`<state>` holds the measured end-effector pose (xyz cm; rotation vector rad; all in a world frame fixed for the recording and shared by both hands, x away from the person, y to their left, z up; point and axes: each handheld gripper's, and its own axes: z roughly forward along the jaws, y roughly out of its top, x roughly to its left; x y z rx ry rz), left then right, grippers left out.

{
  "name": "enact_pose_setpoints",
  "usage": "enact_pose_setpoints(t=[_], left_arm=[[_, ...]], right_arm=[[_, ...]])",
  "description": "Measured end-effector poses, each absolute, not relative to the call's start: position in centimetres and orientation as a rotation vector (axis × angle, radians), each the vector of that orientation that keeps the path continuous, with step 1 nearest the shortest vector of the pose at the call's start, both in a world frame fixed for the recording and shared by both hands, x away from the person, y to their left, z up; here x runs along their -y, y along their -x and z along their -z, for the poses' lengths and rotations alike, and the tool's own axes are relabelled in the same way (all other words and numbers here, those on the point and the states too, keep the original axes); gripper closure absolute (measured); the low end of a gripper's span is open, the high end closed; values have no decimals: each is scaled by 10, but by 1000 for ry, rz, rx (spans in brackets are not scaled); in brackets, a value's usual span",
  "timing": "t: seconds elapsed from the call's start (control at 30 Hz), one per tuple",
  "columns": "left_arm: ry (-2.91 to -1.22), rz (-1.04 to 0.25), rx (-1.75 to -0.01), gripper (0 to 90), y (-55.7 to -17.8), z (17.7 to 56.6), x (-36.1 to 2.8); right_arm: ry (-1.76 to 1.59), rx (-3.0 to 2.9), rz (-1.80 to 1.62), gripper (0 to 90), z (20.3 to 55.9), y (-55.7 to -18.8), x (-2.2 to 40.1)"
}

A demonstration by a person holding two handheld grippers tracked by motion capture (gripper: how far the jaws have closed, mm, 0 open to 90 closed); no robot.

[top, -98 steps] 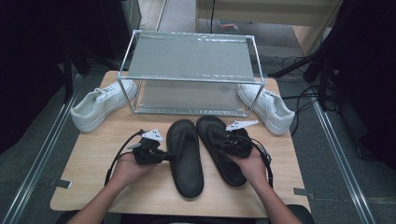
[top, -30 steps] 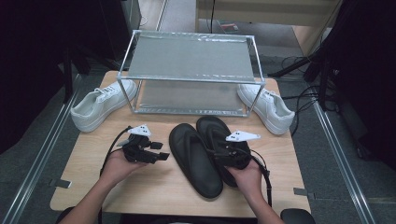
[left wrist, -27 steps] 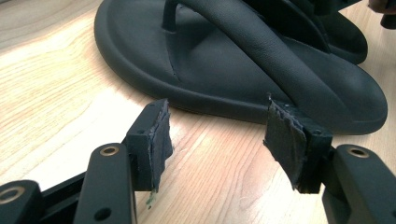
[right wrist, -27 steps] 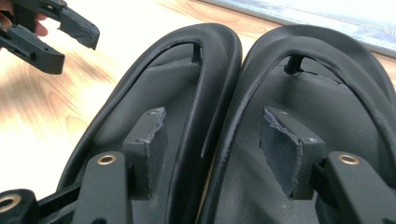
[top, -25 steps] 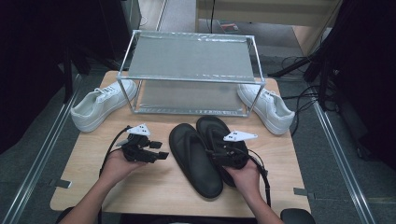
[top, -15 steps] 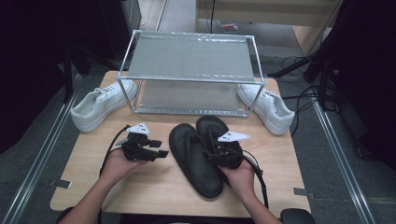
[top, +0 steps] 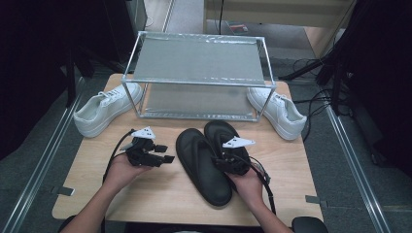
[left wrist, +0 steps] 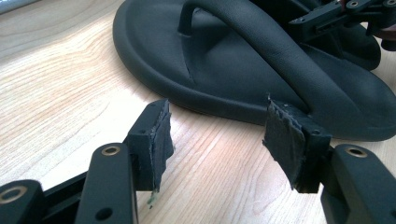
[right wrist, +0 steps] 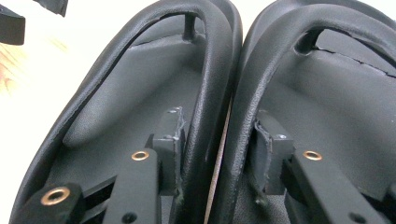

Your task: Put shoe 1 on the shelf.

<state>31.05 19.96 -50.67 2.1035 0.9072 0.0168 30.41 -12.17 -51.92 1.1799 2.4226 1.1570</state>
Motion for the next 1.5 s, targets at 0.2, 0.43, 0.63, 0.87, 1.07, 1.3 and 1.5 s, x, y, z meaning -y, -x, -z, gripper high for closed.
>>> enact_pose_setpoints(t=[0.2,0.43,0.63,0.87,1.07,1.3,1.5], left_arm=[[-2102,-20,-910,415,-311,506,-201],[-2102,-19,-912,415,-311,506,-202],[-2102,-25,-921,415,-311,506,-204],[-2106,-31,-928,414,-308,506,-207],[-2097,-35,-948,408,-302,506,-213],[-2080,-44,-971,404,-292,508,-219],[-2076,-54,-994,404,-285,508,-223]], right_arm=[[-1239,-2435,-1138,697,516,-305,123],[-1293,-2444,-1128,748,512,-308,129],[-1293,-2431,-1161,752,504,-310,134],[-1289,-2413,-1186,753,497,-312,137],[-1268,-2407,-1220,754,488,-316,136],[-1241,-2402,-1239,753,482,-326,132],[-1222,-2389,-1225,753,479,-340,127]])
